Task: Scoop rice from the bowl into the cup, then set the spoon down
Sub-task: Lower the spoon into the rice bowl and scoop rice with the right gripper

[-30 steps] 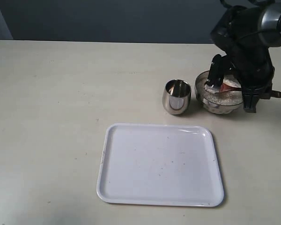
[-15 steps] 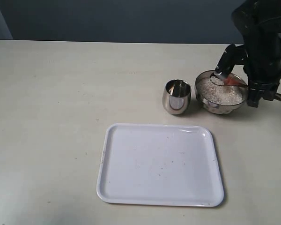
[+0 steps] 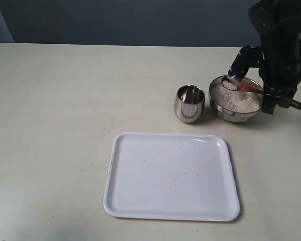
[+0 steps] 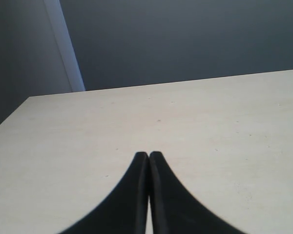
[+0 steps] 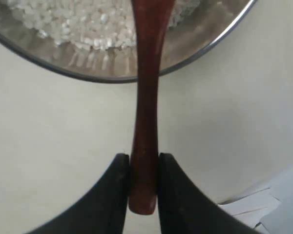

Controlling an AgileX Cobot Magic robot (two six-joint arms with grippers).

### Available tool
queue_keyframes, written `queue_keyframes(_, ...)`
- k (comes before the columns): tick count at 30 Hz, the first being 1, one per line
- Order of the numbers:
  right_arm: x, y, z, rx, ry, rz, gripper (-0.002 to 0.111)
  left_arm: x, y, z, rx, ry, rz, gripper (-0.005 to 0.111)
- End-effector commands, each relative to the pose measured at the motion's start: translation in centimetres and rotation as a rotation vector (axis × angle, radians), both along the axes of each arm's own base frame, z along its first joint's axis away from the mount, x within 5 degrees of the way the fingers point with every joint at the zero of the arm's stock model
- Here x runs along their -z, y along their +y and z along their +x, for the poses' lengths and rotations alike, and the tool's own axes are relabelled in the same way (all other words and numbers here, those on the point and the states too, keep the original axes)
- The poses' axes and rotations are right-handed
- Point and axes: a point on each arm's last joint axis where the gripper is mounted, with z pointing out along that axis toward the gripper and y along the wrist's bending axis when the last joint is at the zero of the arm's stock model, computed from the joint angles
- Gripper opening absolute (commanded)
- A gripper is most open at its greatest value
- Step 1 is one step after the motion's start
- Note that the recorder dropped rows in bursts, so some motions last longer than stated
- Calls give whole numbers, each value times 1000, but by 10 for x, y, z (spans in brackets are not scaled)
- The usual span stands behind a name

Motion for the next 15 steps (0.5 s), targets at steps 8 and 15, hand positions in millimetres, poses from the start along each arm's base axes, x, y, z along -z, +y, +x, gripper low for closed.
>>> queue_keyframes(8, -3, 2, -2, 35, 6, 57, -1, -2, 0, 0, 0, -11, -12, 0)
queue_keyframes(15, -3, 3, -2, 55, -4, 59, -1, -2, 0, 0, 0, -11, -12, 0)
